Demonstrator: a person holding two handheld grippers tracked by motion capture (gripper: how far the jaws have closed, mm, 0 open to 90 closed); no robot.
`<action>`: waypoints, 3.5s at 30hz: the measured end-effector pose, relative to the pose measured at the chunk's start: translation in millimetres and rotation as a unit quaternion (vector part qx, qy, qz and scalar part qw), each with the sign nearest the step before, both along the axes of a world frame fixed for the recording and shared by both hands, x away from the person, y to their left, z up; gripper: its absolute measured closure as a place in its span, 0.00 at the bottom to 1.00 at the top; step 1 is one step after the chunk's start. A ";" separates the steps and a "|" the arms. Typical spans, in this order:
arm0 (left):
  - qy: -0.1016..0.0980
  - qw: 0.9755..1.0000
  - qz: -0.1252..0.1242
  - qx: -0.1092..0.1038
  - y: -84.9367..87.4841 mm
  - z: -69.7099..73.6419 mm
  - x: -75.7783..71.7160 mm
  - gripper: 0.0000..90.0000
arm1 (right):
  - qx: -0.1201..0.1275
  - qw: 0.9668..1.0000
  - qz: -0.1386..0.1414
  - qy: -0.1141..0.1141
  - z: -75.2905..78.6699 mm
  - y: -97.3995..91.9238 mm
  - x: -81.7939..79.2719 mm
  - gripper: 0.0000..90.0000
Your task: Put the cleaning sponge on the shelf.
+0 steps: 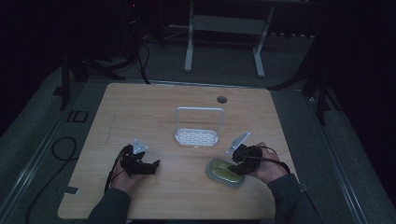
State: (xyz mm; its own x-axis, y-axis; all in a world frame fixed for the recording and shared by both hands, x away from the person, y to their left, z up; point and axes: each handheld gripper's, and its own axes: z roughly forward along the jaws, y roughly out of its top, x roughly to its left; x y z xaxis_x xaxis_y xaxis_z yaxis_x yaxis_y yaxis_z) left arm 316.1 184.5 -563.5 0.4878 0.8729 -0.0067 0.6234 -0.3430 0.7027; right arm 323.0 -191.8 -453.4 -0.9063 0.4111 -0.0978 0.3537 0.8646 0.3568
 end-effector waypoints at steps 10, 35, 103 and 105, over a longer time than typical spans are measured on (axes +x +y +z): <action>-0.001 1.000 0.000 0.000 -0.1 -0.1 0.0 0.10 | -0.010 1.000 0.004 0.010 -1.2 2.6 2.1 0.67; -0.001 1.000 0.000 0.000 -0.1 -0.1 0.1 0.10 | -0.038 0.998 0.022 0.037 -7.3 13.4 7.2 0.68; -0.001 1.000 0.001 -0.001 -0.2 -0.2 0.1 0.10 | -0.129 0.985 0.057 0.101 -25.8 39.9 31.8 0.72; -0.001 1.000 0.001 -0.001 -0.2 -0.2 0.1 0.10 | -0.131 0.984 0.058 0.102 -25.9 41.0 32.4 0.73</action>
